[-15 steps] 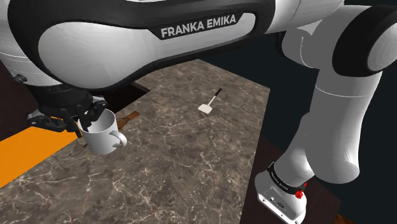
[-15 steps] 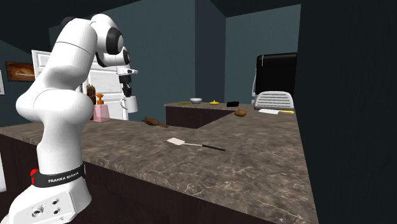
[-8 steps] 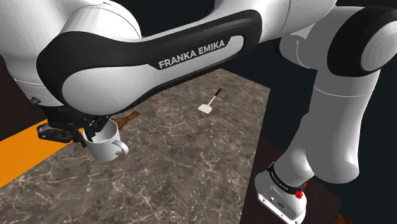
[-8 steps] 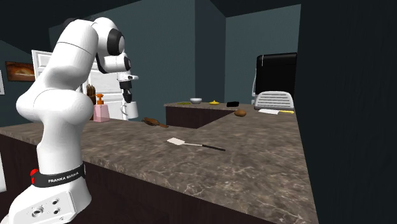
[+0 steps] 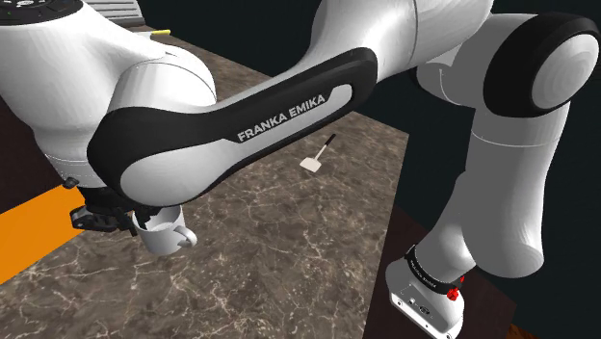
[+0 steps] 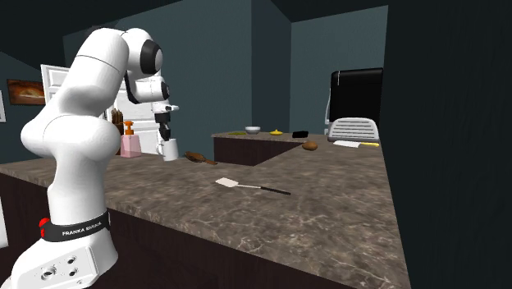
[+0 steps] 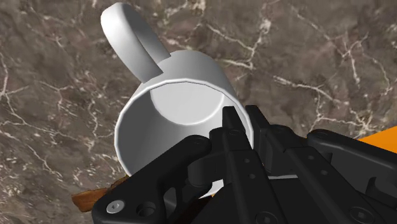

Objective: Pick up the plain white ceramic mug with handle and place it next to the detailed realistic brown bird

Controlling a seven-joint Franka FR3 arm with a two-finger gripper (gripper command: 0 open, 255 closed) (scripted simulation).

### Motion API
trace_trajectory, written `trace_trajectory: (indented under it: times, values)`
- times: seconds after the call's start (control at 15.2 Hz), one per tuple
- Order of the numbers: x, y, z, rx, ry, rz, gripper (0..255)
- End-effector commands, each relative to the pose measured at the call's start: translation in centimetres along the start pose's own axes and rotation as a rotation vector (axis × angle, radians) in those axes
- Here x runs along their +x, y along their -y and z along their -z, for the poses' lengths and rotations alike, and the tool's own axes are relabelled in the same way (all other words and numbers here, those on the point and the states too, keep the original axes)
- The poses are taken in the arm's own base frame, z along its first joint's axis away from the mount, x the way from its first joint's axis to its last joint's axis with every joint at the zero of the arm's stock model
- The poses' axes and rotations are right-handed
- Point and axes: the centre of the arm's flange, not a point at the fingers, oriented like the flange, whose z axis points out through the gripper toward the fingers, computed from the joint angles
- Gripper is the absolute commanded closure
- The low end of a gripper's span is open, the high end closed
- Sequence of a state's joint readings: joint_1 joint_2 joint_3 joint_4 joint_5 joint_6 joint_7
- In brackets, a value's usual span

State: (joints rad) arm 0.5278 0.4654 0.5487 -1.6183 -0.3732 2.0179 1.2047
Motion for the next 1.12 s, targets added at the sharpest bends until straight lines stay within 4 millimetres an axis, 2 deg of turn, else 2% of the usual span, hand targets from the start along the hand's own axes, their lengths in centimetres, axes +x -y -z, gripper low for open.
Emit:
trace_trajectory:
  times: [0.0,0.53,0.59,0.92,1.06]
  values:
    - [-0.1,0.1,-1.2,0.001,0.000,0.000,255]
    - [-0.1,0.1,-1.2,0.001,0.000,0.000,255]
    - [-0.1,0.1,-1.2,0.001,0.000,0.000,0]
    - [-0.1,0.1,-1.2,0.001,0.000,0.000,0]
    - [-0.1,0.1,1.4,0.001,0.000,0.000,0]
